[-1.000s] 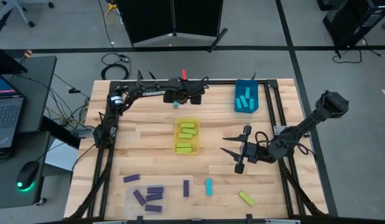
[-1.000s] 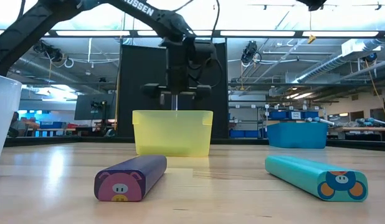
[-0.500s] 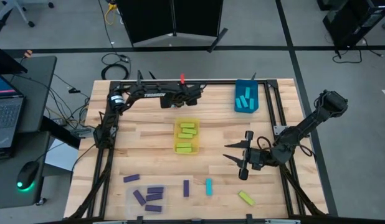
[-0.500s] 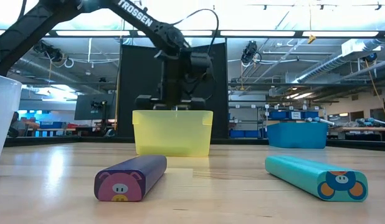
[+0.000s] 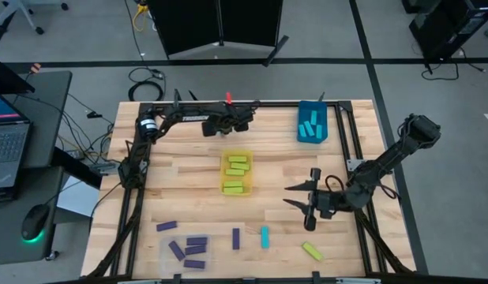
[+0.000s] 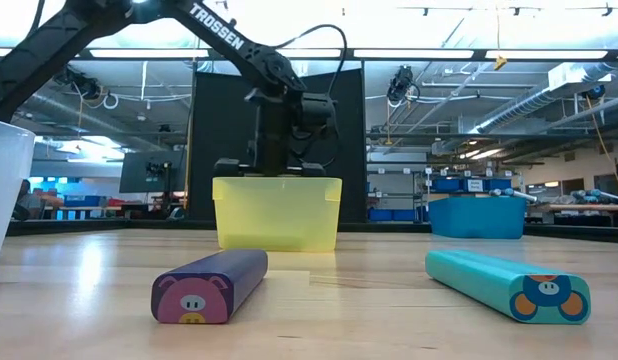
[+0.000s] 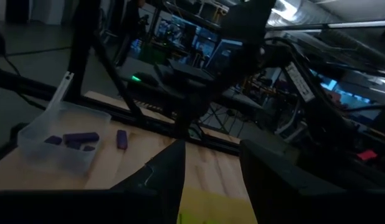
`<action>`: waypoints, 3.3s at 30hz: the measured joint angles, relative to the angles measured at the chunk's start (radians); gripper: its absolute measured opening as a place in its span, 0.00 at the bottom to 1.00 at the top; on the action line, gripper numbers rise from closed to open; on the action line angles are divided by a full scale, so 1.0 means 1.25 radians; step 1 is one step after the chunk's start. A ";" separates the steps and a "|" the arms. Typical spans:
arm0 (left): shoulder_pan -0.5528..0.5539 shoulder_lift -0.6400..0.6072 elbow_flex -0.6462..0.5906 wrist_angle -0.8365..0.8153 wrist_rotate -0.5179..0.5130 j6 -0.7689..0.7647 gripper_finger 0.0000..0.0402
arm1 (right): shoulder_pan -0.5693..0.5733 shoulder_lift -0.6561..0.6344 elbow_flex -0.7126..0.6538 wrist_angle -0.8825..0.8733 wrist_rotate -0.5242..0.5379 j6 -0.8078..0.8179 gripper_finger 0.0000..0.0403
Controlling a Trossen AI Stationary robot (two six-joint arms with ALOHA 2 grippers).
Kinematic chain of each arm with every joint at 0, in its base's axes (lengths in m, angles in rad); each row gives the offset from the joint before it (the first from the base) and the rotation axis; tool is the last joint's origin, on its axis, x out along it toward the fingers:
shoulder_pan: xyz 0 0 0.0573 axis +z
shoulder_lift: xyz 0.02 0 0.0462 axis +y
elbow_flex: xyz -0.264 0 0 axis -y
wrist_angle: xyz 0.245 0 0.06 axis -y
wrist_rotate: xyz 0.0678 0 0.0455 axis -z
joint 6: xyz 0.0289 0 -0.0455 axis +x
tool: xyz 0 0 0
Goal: Sort blocks
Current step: Put the light blue block into the blue bin
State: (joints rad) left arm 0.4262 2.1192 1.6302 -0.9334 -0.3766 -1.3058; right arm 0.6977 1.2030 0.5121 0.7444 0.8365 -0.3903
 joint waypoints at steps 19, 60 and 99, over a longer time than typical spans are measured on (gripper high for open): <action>0.016 0.001 -0.012 0.005 0.039 0.018 0.97 | 0.008 0.000 0.000 -0.004 -0.001 -0.023 0.39; 0.062 0.001 -0.078 0.101 0.086 0.115 0.82 | -0.019 0.000 0.000 -0.004 0.005 -0.020 0.38; 0.039 0.001 -0.078 0.135 0.035 0.148 0.26 | -0.019 0.000 0.000 -0.004 0.005 -0.019 0.38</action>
State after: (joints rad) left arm 0.4743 2.1208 1.5322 -0.7647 -0.3331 -1.1207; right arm 0.6735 1.2026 0.5125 0.7395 0.8433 -0.4141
